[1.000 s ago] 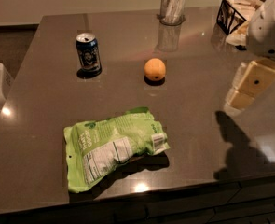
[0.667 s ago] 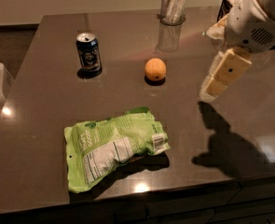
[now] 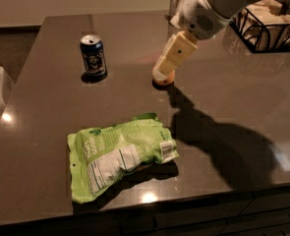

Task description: Knock pepsi can over

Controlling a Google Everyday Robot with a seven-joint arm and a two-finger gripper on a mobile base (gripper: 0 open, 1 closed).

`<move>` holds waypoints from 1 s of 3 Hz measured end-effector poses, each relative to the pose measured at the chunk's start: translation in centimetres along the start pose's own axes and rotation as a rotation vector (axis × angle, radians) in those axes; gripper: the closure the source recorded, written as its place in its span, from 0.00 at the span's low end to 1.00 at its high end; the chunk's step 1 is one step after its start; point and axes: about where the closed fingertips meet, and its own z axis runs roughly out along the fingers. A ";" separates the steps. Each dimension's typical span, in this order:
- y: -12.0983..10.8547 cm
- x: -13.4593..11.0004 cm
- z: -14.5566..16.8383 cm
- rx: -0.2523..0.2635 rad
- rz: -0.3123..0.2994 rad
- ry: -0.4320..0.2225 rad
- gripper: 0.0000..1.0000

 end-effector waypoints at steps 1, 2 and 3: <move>-0.8 -4.0 3.6 -0.001 0.023 -0.070 0.00; -2.3 -7.5 7.0 0.020 0.044 -0.114 0.00; -3.8 -9.8 10.5 0.027 0.064 -0.131 0.00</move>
Offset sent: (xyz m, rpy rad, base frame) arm 0.0953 0.1362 -0.0109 0.1717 -0.0560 -0.0568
